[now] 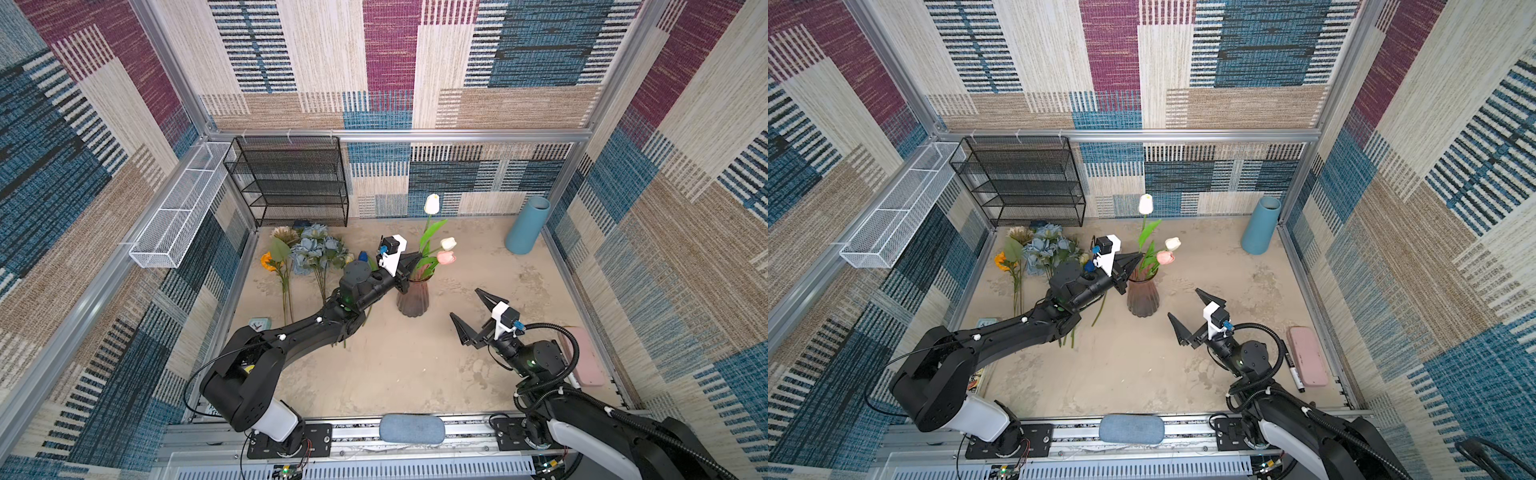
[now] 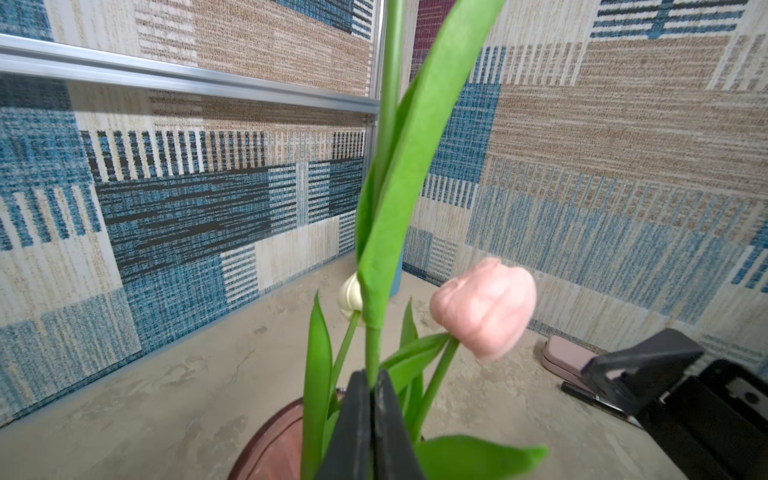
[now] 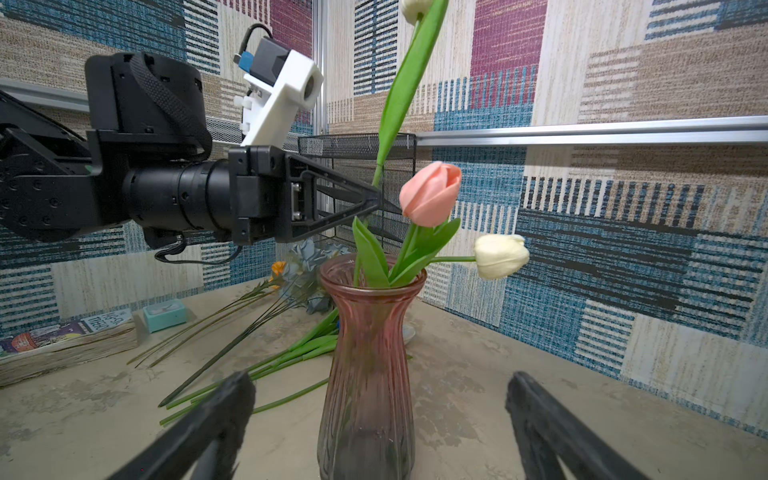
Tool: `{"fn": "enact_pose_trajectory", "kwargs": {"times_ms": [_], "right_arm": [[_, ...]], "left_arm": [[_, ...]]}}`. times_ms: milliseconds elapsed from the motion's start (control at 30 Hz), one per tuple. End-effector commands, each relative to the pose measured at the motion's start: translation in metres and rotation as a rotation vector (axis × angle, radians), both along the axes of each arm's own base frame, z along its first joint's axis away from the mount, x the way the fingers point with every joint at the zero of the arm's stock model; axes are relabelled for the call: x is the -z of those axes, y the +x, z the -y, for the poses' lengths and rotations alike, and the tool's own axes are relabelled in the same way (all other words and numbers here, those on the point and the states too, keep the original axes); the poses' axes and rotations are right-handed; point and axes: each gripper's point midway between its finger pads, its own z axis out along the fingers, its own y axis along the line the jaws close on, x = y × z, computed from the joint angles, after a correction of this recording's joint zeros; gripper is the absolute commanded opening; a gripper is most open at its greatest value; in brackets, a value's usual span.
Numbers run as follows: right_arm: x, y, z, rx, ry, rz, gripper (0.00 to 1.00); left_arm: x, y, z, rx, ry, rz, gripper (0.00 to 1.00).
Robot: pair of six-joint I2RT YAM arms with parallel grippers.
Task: Arrange the flowers into the vase
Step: 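Lower the white tulip stem into the pink vase opening, then open the left gripper to release the tulip in the vase, then move the open left gripper back to the tulip bunch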
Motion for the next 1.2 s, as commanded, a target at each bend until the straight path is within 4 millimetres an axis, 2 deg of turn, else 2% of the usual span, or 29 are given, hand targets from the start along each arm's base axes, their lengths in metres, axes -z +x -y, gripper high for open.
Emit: {"fn": "enact_pose_trajectory", "kwargs": {"times_ms": [0,167,267,433,600,733,900,1000,1100,1167], "right_arm": [[-0.009,-0.001,0.000,0.000,0.015,0.031,0.98],[-0.007,0.000,0.000,-0.001,0.012,0.026,0.98],[-0.007,-0.001,-0.001,-0.004,0.010,0.025,0.98],[-0.006,0.000,-0.002,-0.009,0.009,0.020,0.98],[-0.006,0.000,-0.003,-0.013,0.009,0.017,0.98],[-0.008,-0.001,-0.002,-0.011,0.011,0.023,0.98],[-0.010,-0.003,-0.001,-0.013,0.016,0.031,0.98],[-0.011,-0.004,0.000,-0.011,0.018,0.034,0.98],[-0.012,-0.005,0.000,-0.013,0.022,0.036,0.98],[-0.012,-0.005,-0.001,-0.017,0.022,0.036,0.98]], "left_arm": [[0.009,-0.002,-0.004,-0.018,0.048,-0.005,0.13],[0.031,-0.005,-0.013,-0.039,0.190,-0.087,0.25],[0.042,-0.011,-0.020,-0.043,0.289,-0.125,0.26],[0.038,-0.019,-0.033,-0.053,0.401,-0.148,0.29],[0.022,-0.025,-0.039,-0.017,0.448,-0.149,0.30],[0.025,-0.026,-0.046,-0.013,0.501,-0.164,0.32],[0.046,-0.027,-0.073,-0.076,0.450,-0.157,0.35],[0.056,-0.023,-0.097,-0.153,0.349,-0.178,0.36],[0.066,-0.013,-0.127,-0.262,0.262,-0.209,0.45],[0.084,0.002,-0.153,-0.389,0.261,-0.290,0.48]]}}
